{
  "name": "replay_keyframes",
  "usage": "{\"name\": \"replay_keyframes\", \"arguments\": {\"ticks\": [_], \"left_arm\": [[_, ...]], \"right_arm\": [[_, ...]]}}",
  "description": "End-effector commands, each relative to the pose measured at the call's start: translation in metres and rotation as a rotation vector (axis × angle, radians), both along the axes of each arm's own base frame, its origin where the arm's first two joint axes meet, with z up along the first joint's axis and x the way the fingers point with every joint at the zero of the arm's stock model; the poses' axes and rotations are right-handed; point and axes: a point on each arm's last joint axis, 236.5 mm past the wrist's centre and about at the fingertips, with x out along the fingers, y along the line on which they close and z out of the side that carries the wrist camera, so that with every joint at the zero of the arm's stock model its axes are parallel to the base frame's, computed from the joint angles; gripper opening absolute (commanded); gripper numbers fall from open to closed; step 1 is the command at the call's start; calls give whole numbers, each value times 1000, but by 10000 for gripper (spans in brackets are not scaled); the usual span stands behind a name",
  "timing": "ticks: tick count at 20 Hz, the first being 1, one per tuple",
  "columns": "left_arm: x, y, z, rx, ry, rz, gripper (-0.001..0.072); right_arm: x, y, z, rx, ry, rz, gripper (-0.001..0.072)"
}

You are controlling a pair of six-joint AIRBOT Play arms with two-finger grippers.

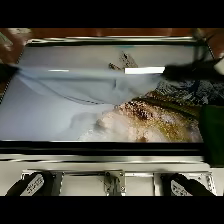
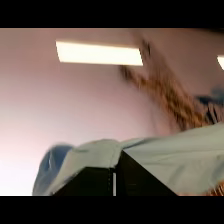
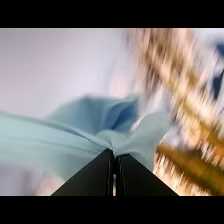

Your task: Fold the shirts.

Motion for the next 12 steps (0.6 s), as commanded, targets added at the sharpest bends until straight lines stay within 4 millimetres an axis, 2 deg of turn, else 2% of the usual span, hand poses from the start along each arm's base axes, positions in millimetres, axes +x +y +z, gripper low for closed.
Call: {"name": "replay_keyframes", "arguments": {"ticks": [1,3,5,6,8,10,12], "left_arm": [[-89,-22,193,146,-518,93,40],[-143,-41,244,185,-662,110,40],[-181,-49,264,169,-708,146,40],[-194,-49,265,181,-707,174,40],[-206,-45,249,194,-630,219,40],[-216,-39,218,270,-510,259,40],[-218,-37,188,311,-390,250,40]], "right_arm": [[-70,-35,224,-105,-612,-133,60],[-123,-40,276,-112,-732,-170,61],[-163,-42,295,-71,-760,-197,60],[-177,-41,297,-58,-760,-198,61],[-202,-45,286,-101,-721,-208,60],[-220,-60,266,-174,-644,-254,60],[-232,-62,244,-195,-554,-252,61]]}}
